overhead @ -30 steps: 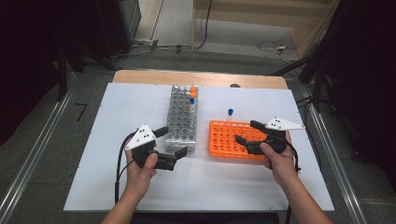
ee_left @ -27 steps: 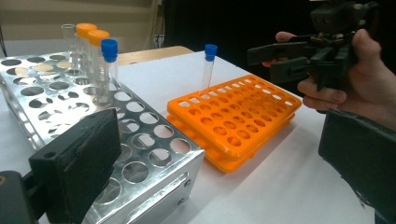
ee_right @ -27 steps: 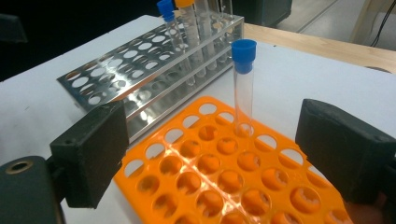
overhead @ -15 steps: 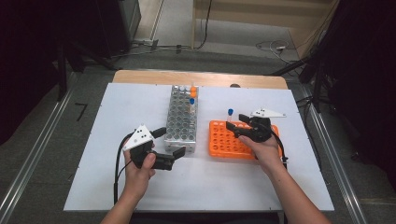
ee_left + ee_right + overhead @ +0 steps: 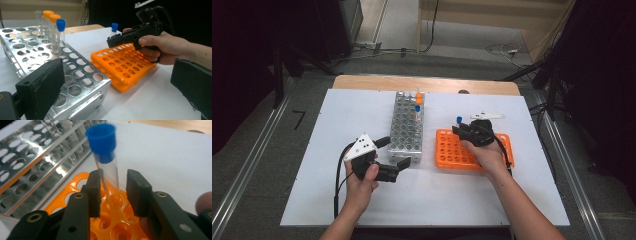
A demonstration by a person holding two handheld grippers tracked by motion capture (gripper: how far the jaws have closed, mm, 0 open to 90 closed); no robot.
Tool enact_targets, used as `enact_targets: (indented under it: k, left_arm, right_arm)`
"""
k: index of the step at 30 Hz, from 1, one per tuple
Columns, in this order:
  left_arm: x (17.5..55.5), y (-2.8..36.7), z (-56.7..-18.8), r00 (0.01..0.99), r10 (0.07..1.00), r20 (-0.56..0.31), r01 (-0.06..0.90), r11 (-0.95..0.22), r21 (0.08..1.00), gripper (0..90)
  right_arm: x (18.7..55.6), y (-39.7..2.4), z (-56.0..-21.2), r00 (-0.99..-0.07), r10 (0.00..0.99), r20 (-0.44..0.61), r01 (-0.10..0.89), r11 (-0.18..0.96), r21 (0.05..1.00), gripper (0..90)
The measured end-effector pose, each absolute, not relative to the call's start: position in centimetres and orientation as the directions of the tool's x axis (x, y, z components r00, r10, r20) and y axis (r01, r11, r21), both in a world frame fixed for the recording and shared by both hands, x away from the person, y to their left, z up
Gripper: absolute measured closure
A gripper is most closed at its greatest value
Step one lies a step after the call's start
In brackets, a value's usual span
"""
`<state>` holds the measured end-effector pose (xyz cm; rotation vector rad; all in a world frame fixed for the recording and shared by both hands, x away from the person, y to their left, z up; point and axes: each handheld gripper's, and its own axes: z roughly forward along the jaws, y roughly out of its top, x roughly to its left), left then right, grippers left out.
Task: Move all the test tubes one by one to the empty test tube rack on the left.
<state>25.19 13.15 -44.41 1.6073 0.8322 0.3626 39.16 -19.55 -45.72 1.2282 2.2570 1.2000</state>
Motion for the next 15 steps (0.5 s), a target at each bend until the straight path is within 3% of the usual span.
enact_targets:
  k: [5,15]
  left_arm:
    - [25.17,13.05,-44.35,0.693,0.688,-0.216,0.308,-0.012,0.951,0.0]
    - [25.24,12.97,-44.08,0.697,0.685,-0.212,0.302,-0.012,0.953,0.0]
  right_arm:
    - [39.51,-19.14,-45.79,-0.578,0.809,0.109,0.562,0.298,0.772,73.8]
    - [39.0,-19.85,-45.55,-0.575,0.808,0.125,0.539,0.26,0.801,74.4]
